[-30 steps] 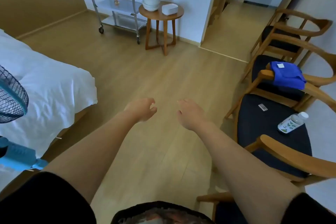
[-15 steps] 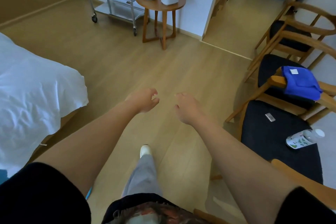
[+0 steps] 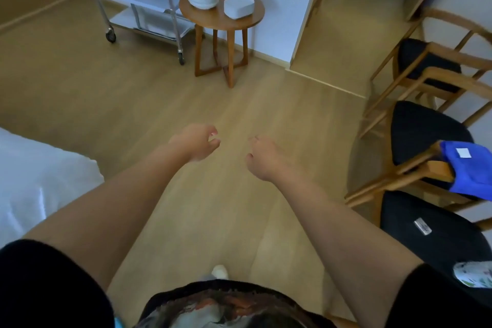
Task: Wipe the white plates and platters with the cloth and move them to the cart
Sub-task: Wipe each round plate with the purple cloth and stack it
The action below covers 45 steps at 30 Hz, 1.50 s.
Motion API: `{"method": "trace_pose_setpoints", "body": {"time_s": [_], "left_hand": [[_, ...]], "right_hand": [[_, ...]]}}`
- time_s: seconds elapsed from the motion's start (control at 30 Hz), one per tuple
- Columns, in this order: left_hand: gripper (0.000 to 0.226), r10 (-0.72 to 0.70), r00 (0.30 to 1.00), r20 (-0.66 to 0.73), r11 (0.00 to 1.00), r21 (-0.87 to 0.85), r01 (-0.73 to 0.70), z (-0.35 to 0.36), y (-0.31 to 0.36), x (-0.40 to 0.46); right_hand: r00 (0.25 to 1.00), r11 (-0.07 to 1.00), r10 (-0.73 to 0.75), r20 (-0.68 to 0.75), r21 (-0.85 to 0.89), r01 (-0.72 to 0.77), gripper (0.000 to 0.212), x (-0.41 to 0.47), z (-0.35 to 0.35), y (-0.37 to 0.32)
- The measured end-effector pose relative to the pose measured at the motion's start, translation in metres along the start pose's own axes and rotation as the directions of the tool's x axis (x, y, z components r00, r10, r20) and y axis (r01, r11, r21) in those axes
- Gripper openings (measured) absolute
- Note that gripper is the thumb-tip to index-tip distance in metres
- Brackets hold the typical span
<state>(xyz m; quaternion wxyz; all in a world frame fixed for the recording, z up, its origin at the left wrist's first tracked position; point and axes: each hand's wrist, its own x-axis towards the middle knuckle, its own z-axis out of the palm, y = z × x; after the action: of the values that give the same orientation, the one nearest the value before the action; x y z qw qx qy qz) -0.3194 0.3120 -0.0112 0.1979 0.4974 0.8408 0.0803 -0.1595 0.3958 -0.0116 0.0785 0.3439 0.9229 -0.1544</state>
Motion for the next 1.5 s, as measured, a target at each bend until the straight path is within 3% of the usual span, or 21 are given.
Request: {"method": "trace_pose_setpoints", "body": {"time_s": [0.4,0.53,1.0,1.27,1.5], "left_hand": [[0.039,0.039,0.999,-0.023,0.999,0.014,-0.039,-0.047,-0.018,0.155],[0.040,0.028,0.999,-0.042,1.000,0.015,-0.028,-0.063,-0.012,0.229],[0.039,-0.062,0.996,-0.070,0.998,-0.027,0.060,-0.126,0.007,0.452],[0.038,-0.079,0.993,-0.088,0.996,-0.052,0.075,-0.156,-0.027,0.531],[0.036,-0.082,0.993,-0.081,0.995,-0.057,0.078,-0.203,-0.096,0.621]], "right_hand": [[0.999,0.999,0.021,-0.036,0.025,-0.020,0.037,0.157,-0.046,0.028],[1.000,1.000,-0.007,-0.026,0.028,0.008,0.041,0.227,-0.067,0.054],[0.993,0.995,-0.099,-0.062,-0.010,0.099,0.025,0.448,-0.160,0.125],[0.987,0.987,-0.157,-0.041,-0.021,0.156,0.034,0.551,-0.171,0.118],[0.983,0.983,-0.180,-0.018,0.036,0.181,0.031,0.667,-0.186,0.073]]}}
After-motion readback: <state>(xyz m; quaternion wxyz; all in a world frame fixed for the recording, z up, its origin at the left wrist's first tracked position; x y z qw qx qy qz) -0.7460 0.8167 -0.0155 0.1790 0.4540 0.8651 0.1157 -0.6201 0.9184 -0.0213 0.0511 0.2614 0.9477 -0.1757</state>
